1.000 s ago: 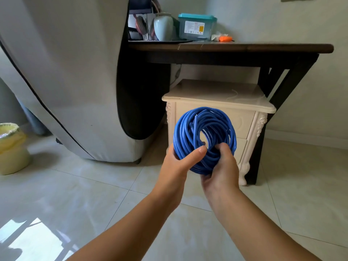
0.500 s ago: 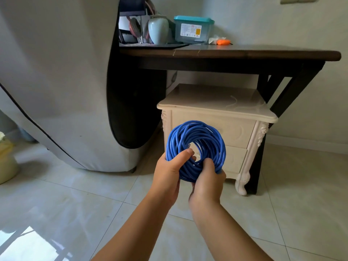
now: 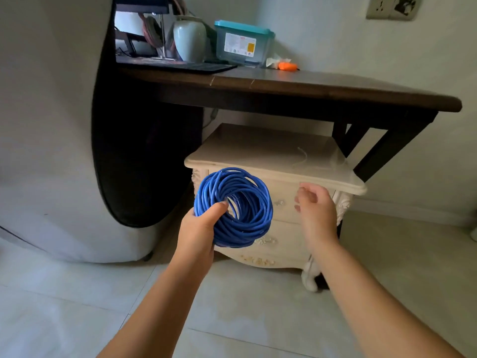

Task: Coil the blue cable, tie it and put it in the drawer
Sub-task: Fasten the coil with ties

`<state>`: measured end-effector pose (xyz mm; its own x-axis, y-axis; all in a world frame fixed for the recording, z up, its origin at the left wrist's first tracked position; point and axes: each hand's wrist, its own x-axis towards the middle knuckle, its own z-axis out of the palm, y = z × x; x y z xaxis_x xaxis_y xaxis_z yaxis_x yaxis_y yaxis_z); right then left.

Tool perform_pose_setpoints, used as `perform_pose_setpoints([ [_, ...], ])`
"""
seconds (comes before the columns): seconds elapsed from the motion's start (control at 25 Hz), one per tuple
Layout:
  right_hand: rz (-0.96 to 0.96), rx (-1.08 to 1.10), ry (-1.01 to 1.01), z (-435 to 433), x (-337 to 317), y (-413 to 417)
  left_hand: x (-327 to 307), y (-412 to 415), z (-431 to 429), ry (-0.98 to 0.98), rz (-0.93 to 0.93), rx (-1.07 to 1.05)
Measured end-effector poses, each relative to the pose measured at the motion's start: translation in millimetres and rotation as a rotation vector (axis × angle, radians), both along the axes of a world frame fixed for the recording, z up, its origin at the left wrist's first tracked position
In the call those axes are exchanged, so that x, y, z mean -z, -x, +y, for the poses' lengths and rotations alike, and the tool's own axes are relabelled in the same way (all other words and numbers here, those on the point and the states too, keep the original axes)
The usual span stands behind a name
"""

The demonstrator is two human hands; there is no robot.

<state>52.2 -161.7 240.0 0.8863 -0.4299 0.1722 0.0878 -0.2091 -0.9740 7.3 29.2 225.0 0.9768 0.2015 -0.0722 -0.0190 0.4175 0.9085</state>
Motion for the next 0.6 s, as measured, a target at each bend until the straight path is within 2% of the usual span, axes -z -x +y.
perform_pose_setpoints([
  [0.12,-0.019,-0.052,0.475,-30,-17,-74,-5,-36,3,-0.054,-0.006,-0.014],
  [0.28,0.072,-0.087,0.928,-51,-26,-163,1,-67,9,-0.077,0.025,-0.027],
  [0.48,0.305,-0.203,1.182,-50,-34,-213,12,-86,16,-0.089,0.053,0.014],
  [0.6,0.258,-0.276,1.271,-42,-36,-216,18,-92,15,-0.053,0.086,0.027],
])
